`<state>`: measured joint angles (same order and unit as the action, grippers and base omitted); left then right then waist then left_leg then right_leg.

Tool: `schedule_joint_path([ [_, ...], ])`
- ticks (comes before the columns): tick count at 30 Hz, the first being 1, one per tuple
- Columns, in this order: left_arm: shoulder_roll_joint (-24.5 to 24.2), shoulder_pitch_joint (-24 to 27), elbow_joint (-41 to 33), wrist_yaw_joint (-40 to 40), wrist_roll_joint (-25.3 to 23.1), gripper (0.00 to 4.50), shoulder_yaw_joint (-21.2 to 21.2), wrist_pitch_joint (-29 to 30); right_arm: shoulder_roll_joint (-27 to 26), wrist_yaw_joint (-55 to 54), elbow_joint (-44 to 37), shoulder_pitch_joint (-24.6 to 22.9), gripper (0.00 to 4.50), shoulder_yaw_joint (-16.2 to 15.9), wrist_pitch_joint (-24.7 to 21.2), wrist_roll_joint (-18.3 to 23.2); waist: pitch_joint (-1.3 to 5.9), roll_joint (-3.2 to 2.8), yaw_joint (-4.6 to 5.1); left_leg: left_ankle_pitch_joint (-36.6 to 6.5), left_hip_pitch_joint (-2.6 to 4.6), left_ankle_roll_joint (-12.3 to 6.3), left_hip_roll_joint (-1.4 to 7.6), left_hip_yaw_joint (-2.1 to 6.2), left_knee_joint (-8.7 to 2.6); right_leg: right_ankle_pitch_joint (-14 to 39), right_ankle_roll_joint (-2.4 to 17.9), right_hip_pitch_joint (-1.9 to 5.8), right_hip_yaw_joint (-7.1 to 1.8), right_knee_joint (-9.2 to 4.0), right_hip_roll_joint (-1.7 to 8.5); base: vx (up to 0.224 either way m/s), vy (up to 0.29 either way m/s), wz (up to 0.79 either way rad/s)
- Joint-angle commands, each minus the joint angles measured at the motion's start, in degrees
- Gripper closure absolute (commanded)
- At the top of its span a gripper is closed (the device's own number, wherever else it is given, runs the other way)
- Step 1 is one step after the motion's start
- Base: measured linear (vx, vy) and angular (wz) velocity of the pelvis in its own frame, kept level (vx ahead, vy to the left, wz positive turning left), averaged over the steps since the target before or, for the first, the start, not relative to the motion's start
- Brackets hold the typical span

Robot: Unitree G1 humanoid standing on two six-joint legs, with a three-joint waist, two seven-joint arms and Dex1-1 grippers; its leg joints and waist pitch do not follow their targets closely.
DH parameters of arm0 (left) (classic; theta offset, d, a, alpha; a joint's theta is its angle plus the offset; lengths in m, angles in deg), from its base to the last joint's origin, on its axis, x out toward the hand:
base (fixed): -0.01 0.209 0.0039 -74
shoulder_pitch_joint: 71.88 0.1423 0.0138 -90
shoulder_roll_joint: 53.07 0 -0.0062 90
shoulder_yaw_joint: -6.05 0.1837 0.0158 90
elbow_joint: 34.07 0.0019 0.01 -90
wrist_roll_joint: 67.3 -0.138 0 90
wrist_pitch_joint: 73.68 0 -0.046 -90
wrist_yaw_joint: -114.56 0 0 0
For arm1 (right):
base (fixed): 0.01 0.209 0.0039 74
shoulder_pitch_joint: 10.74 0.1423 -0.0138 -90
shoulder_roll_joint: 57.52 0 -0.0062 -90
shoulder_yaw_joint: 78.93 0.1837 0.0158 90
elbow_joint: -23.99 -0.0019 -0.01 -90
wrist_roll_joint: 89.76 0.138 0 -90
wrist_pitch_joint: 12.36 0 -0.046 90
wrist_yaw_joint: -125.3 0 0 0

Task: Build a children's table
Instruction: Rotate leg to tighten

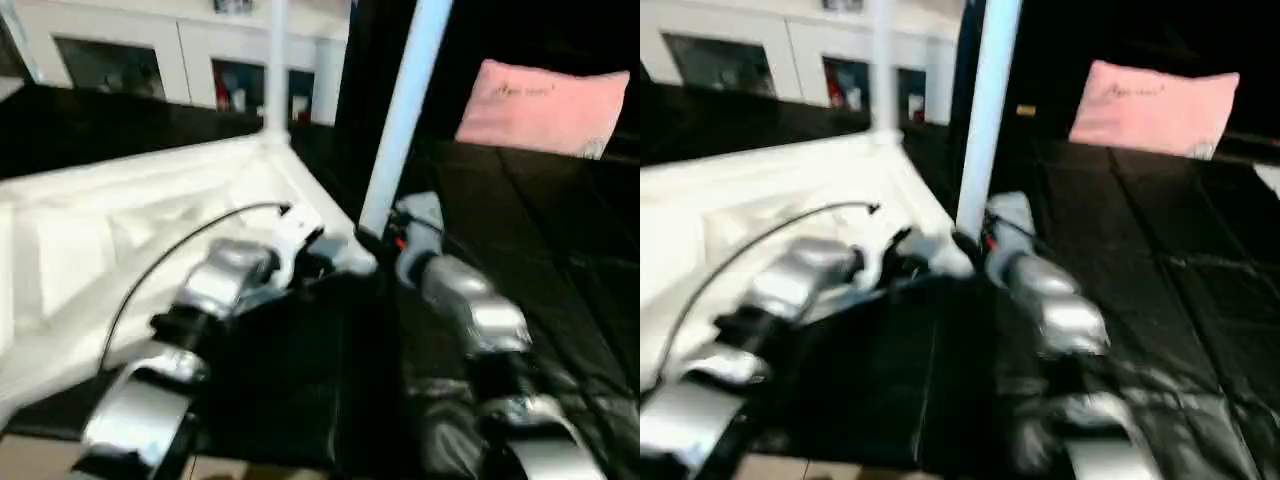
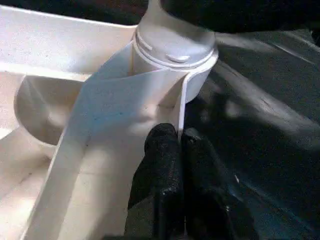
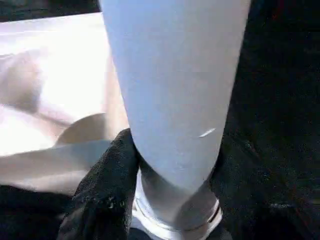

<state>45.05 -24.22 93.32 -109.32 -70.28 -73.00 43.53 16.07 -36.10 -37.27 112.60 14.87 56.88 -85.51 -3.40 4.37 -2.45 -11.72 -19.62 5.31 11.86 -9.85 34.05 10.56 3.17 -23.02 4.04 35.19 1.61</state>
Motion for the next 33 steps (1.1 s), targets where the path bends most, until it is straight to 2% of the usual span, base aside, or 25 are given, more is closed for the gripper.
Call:
schedule_joint_path([
  [1, 3.9, -1.9, -2.5, 0.7, 1.4, 4.5, 0.8, -1.0, -4.3, 2.0, 1.6, 0.5, 2.0, -6.0, -0.6, 0.2, 4.32, -1.09, -0.39, -0.6, -0.26, -1.82, 1.47, 0.57, -3.44, 2.6, 10.4, 4.05, -3.62, -3.42, 6.1, 0.0, 0.0, 0.0],
  [4, 2.9, -1.4, -2.9, 0.0, 1.4, 4.5, 1.0, -1.0, -3.8, 3.3, 0.7, -0.1, 1.84, -6.2, -0.4, 0.3, 4.23, -1.05, -0.41, -0.4, -0.24, -2.93, 1.48, 0.48, -3.47, 0.4, 11.2, 4.16, -3.64, -3.32, 6.17, 0.0, 0.0, 0.0],
  [5, 2.5, -1.2, -2.7, -0.1, 1.3, 4.5, 0.8, -1.2, -3.4, 3.3, 0.2, -0.5, 1.64, -6.2, -0.2, 0.2, 4.11, -1.05, -0.4, -1.3, -0.13, -2.92, 1.52, 0.44, -3.51, 1.6, 11.3, 4.1, -3.65, -3.51, 6.23, 0.0, 0.0, 0.0],
  [9, 1.4, -1.1, -2.3, -0.7, 1.2, 4.5, 0.6, -1.8, -2.3, 3.6, -0.4, -1.0, 1.43, -5.2, 0.2, 0.3, 3.99, -1.03, -0.45, -3.1, -0.09, -2.25, 1.52, 0.42, -3.57, 5.6, 10.4, 4.1, -3.73, -3.9, 6.3, 0.0, 0.0, 0.0],
  [14, -0.1, -0.9, -2.0, -2.2, 1.0, 4.5, 1.0, -3.0, 0.2, 5.7, -1.6, -2.1, 1.0, -5.4, 2.0, -0.2, 4.09, -1.02, -0.46, -1.7, -0.12, -2.63, 1.59, 0.44, -3.53, 2.5, 11.0, 4.14, -3.75, -3.48, 6.25, 0.0, 0.0, 0.0],
  [15, -0.4, -0.8, -2.1, -2.6, 0.9, 4.5, 1.1, -3.2, 0.8, 6.3, -1.9, -2.3, 1.0, -5.4, 2.4, -0.3, 4.05, -0.82, -0.6, -1.8, -0.12, -2.89, 1.6, 0.45, -3.53, 2.8, 11.0, 4.17, -3.69, -3.58, 6.4, 0.0, 0.0, 0.0],
  [16, -0.4, -0.8, -2.1, -2.6, 0.9, 4.5, 1.1, -3.2, 0.8, 6.3, -1.9, -2.3, 0.78, -5.4, 2.4, -0.3, 4.07, -0.83, -0.54, -1.8, -0.17, -2.98, 1.54, 0.38, -3.49, 2.8, 10.9, 4.21, -3.74, -3.56, 6.33, 0.0, 0.0, 0.0],
  [17, -2.1, -0.3, -2.3, -5.3, 0.8, 4.5, 1.9, -4.3, 3.8, 10.4, -3.7, -3.4, 0.78, -5.7, 3.1, 0.4, 4.02, -0.87, -0.58, -1.8, -0.16, -3.07, 1.54, 0.38, -3.51, 3.0, 10.9, 4.16, -3.76, -3.61, 6.38, 0.0, 0.0, 0.0],
  [18, -2.1, -0.3, -2.3, -5.3, 0.8, 4.5, 1.9, -4.3, 3.8, 10.4, -3.7, -3.4, 0.58, -5.7, 3.1, 0.4, 3.98, -0.86, -0.63, -2.1, -0.25, -3.6, 1.49, 0.33, -3.45, 3.2, 10.7, 4.21, -3.76, -3.69, 6.29, 0.0, 0.0, 0.0],
  [21, -5.7, 0.6, -2.6, -11.6, 0.6, 4.5, 3.6, -6.9, 10.0, 19.9, -6.9, -5.2, 0.47, -5.7, 3.6, 2.6, 3.95, -0.78, -0.93, -2.4, -0.16, -3.95, 1.52, 0.37, -3.43, 4.0, 10.2, 4.23, -3.71, -3.87, 6.32, 0.0, 0.0, 0.0],
  [22, -8.0, 1.1, -2.7, -16.2, 0.5, 4.5, 4.9, -9.6, 14.1, 27.0, -8.7, -6.1, 0.29, -5.6, 3.8, 4.6, 3.95, -0.75, -0.96, -2.7, -0.31, -4.31, 1.52, 0.39, -3.41, 4.5, 10.2, 4.38, -3.68, -3.87, 6.25, 0.0, 0.0, 0.0],
  [23, -8.0, 1.1, -2.7, -16.2, 0.5, 4.5, 4.9, -9.6, 14.1, 27.0, -8.7, -6.1, 0.17, -5.6, 3.8, 4.6, 3.96, -0.75, -1.09, -2.9, -0.26, -4.72, 1.61, 0.41, -3.37, 4.8, 9.9, 4.4, -3.68, -4.0, 6.3, 0.0, 0.0, 0.0],
  [24, -9.9, 1.3, -2.9, -20.1, 0.5, 4.5, 5.9, -11.7, 17.5, 33.2, -9.8, -6.8, 0.11, -5.6, 4.0, 6.4, 3.91, -0.85, -1.27, -3.2, -0.14, -4.64, 1.73, 0.4, -3.44, 5.5, 9.9, 4.14, -3.61, -3.96, 6.21, 0.0, 0.0, 0.0],
  [29, -12.2, 1.7, -3.5, -25.4, 1.1, 4.5, 7.3, -13.8, 21.1, 40.1, -10.0, -7.2, 0.04, -6.1, 4.3, 8.3, 3.87, -0.82, -1.61, -4.8, 0.08, -4.01, 1.76, 0.26, -3.35, 9.2, 9.9, 3.76, -3.55, -4.31, 6.26, 0.0, 0.0, 0.0],
  [31, -13.5, 2.0, -4.2, -29.6, 2.1, 4.5, 8.0, -16.4, 23.3, 44.6, -9.7, -7.1, 0.04, -6.7, 4.6, 9.2, 3.95, -0.59, -1.99, -4.1, -0.07, -4.22, 1.85, 0.31, -3.33, 8.4, 10.0, 3.87, -3.56, -4.1, 6.32, 0.0, 0.0, 0.0],
  [33, -14.5, 2.2, -4.4, -33.4, 3.0, 4.5, 8.5, -19.1, 25.1, 48.3, -8.8, -6.8, 0.04, -7.7, 5.8, 9.5, 3.94, -0.61, -2.5, -3.0, 0.04, -4.28, 1.99, 0.22, -3.34, 6.5, 10.3, 3.67, -3.57, -3.79, 6.24, 0.0, 0.0, 0.0],
])
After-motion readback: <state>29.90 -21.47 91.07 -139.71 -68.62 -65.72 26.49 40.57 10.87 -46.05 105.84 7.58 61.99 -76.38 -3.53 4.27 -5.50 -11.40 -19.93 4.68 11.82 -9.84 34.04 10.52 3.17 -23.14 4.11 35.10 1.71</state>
